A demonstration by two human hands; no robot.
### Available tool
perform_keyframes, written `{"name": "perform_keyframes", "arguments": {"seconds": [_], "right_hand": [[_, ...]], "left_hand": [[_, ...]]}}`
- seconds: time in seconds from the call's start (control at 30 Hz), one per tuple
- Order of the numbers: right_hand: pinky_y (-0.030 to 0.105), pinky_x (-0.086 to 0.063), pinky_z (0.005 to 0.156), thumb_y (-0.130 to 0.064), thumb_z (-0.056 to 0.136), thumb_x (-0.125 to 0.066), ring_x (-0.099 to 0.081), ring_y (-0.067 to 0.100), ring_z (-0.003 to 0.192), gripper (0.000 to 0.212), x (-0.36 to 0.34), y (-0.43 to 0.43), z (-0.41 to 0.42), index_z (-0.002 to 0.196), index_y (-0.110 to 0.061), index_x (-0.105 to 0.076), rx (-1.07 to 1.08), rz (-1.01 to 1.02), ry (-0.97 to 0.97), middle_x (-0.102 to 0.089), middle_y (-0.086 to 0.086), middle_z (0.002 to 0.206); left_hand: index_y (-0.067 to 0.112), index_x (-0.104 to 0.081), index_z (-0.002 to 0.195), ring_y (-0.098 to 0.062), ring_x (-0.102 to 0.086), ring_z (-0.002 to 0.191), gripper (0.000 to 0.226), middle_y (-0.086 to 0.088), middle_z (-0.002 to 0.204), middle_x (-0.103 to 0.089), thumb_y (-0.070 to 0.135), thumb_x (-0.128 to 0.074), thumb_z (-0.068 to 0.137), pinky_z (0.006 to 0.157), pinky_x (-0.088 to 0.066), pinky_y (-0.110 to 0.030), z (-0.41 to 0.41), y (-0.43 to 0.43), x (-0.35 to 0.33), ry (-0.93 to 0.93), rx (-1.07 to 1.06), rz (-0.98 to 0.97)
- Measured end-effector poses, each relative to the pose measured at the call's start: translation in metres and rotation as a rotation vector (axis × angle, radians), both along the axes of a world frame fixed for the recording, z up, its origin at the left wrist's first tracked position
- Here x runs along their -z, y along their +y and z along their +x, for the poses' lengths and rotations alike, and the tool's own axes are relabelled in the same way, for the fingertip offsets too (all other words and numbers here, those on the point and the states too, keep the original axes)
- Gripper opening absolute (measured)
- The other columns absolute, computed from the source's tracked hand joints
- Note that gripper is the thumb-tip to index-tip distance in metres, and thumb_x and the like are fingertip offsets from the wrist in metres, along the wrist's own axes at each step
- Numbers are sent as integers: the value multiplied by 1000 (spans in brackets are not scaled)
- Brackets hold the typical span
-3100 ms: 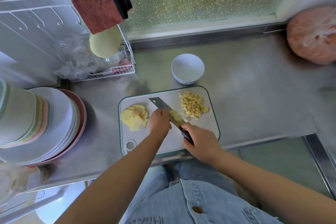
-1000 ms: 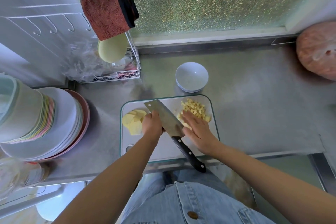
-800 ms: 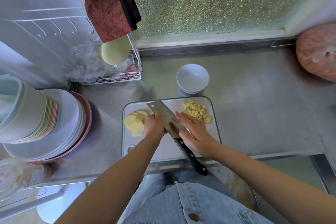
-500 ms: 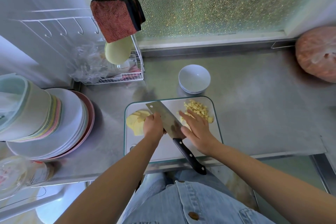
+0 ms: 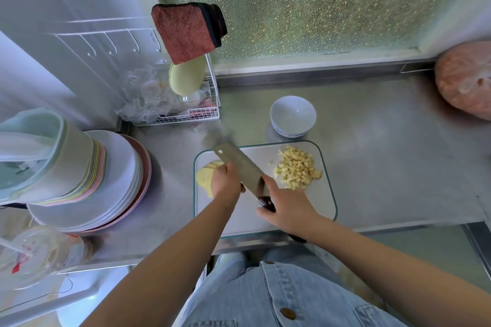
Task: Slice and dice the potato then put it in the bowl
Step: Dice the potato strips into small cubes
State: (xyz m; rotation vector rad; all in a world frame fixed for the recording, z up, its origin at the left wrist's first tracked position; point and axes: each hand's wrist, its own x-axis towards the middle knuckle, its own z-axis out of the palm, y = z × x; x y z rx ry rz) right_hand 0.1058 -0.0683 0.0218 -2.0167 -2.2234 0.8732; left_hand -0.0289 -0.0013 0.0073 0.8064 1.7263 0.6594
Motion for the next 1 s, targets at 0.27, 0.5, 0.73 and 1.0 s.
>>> {"name": "perform_keyframes", "arguments": {"seconds": [0.27,0.5,0.73,1.0], "right_hand": [[28,-25,43,-13,92,-43,-25,15,44,15,7,13,1,79,-12,-37,658,-261,753,-29,1,54],[24,-25,40,-11,92,-45,-27,15,42,13,12,6,3,81,-13,-40,664,-329,763,-33,-4,46],[24,-25,41,-18,93,-47,-30,16,45,16,18,5,7,78,-22,-45,679,-350,731,-37,-1,51],[26,-29,41,-19,94,-47,-32,15,44,12,20,8,12,84,-25,-50,679,-331,723,-39,-2,50]], "left_hand": [[18,-66,94,-19,-60,76,18,1,87,-69,32,-56,90,63,-42,-24,-48,7,12,486,250,123],[18,-61,105,-22,-59,86,37,-3,98,-64,50,-60,86,72,-51,-30,-62,20,36,640,361,1],[22,-64,90,-21,-57,79,8,-2,96,-66,29,-62,86,65,-45,-27,-60,37,40,635,430,56],[28,-65,113,-19,-64,91,32,5,101,-68,29,-73,82,77,-49,-27,-64,52,38,551,464,154]]}}
